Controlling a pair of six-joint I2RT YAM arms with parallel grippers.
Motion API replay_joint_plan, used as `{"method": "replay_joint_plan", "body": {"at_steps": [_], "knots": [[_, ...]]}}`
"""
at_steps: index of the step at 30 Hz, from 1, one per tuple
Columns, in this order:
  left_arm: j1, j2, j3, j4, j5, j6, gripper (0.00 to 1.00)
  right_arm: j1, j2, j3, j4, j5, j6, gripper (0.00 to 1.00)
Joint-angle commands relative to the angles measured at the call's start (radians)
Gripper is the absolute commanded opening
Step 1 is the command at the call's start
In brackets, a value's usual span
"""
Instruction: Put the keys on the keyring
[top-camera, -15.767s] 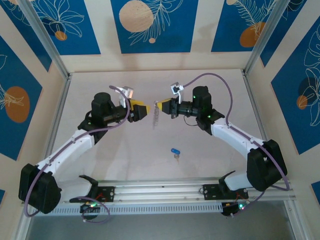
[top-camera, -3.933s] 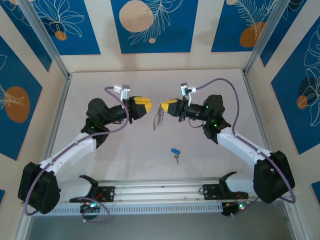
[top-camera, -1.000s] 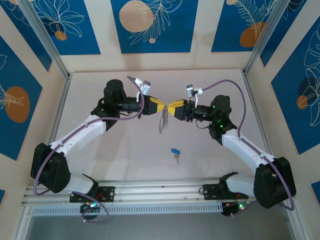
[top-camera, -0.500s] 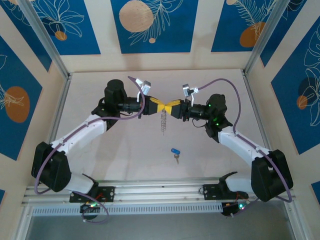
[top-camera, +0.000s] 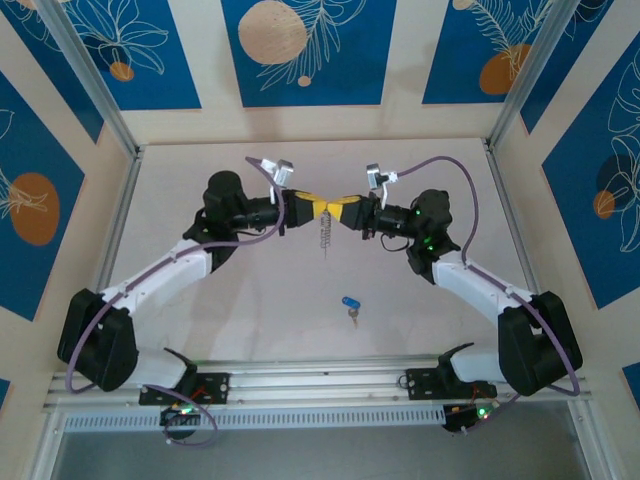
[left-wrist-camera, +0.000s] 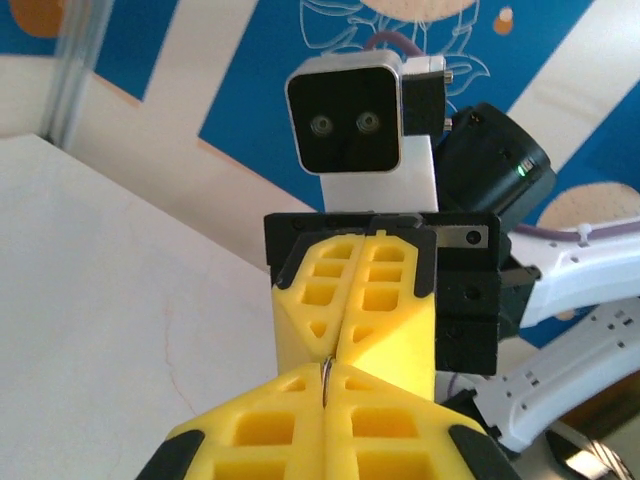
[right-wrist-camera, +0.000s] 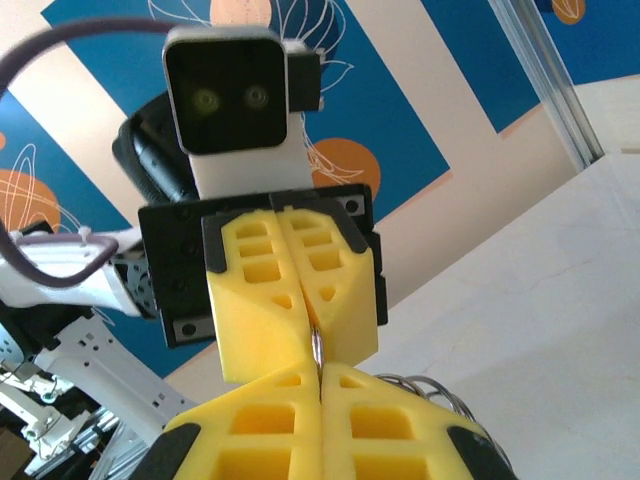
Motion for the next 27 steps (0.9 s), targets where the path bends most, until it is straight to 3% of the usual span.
{"method": "replay_joint_plan", "body": {"at_steps": [1, 5, 12, 21, 27], "knots": [[0.012, -0.049, -0.099, 0.263, -0.169, -0.167, 0.1, -0.004, -0.02, -0.029, 0.072, 0.085, 0.04, 0.0], [0.011, -0.048, -0.189, 0.437, -0.231, -0.274, 0.24, 0.004, -0.033, -0.048, 0.096, 0.137, 0.055, 0.0], [0.01, -0.044, -0.237, 0.509, -0.251, -0.304, 0.27, 0.016, -0.024, -0.057, 0.098, 0.177, 0.052, 0.0], [0.009, -0.055, -0.258, 0.43, -0.264, -0.238, 0.22, -0.023, -0.049, -0.099, -0.105, 0.272, 0.028, 0.0], [0.009, -0.062, -0.245, 0.271, -0.261, -0.15, 0.28, -0.028, -0.073, -0.128, -0.332, 0.367, -0.014, 0.0]]}}
